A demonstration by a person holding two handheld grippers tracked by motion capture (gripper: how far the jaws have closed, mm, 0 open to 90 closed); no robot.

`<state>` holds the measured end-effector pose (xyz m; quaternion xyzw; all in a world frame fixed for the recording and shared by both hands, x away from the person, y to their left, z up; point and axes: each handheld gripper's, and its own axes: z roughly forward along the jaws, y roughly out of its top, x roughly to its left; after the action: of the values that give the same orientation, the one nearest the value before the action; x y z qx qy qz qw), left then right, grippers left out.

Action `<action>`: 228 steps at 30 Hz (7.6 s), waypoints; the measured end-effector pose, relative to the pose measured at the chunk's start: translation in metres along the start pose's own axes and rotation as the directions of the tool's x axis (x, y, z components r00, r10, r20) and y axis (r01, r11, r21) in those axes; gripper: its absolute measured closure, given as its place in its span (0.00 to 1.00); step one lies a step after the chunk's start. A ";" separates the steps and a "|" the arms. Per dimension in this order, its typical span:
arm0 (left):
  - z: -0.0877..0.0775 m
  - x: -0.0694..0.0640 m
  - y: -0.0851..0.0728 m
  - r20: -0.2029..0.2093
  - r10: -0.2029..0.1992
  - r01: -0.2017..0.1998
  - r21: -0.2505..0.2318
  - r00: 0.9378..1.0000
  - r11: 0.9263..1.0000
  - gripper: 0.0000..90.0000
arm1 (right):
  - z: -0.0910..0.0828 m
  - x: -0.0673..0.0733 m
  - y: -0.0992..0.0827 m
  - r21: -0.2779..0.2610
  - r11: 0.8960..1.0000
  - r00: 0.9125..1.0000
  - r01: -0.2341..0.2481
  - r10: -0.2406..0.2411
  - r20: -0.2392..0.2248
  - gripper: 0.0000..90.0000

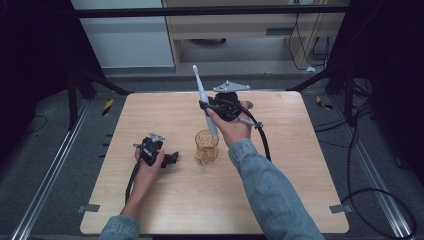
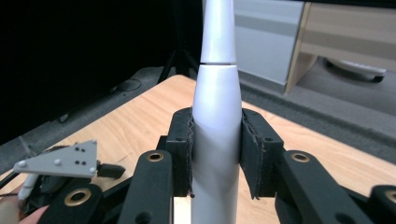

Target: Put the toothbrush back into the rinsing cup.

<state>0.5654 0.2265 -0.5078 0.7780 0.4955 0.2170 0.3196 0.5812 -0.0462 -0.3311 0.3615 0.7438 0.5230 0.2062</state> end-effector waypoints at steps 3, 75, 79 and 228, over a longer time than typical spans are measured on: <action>0.000 0.000 0.000 0.000 -0.001 0.001 -0.001 1.000 1.000 0.00 | 0.004 0.004 -0.004 0.007 1.000 1.000 0.000 0.000 -0.007 0.74; 0.000 0.000 0.000 0.000 -0.002 0.002 0.002 1.000 1.000 0.00 | 0.036 0.020 -0.069 0.165 0.982 0.996 0.090 -0.088 -0.021 0.74; 0.000 0.000 0.000 0.000 -0.002 0.002 0.002 1.000 1.000 0.00 | 0.036 0.020 -0.070 0.169 0.982 0.996 0.084 -0.082 -0.023 0.74; 0.000 0.000 0.000 0.003 0.000 0.000 0.002 1.000 1.000 0.00 | 0.009 0.013 -0.069 0.218 0.970 0.994 0.107 -0.100 -0.040 0.65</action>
<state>0.5656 0.2263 -0.5077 0.7787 0.4952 0.2153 0.3195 0.5567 -0.0438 -0.3976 0.3352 0.8178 0.4313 0.1812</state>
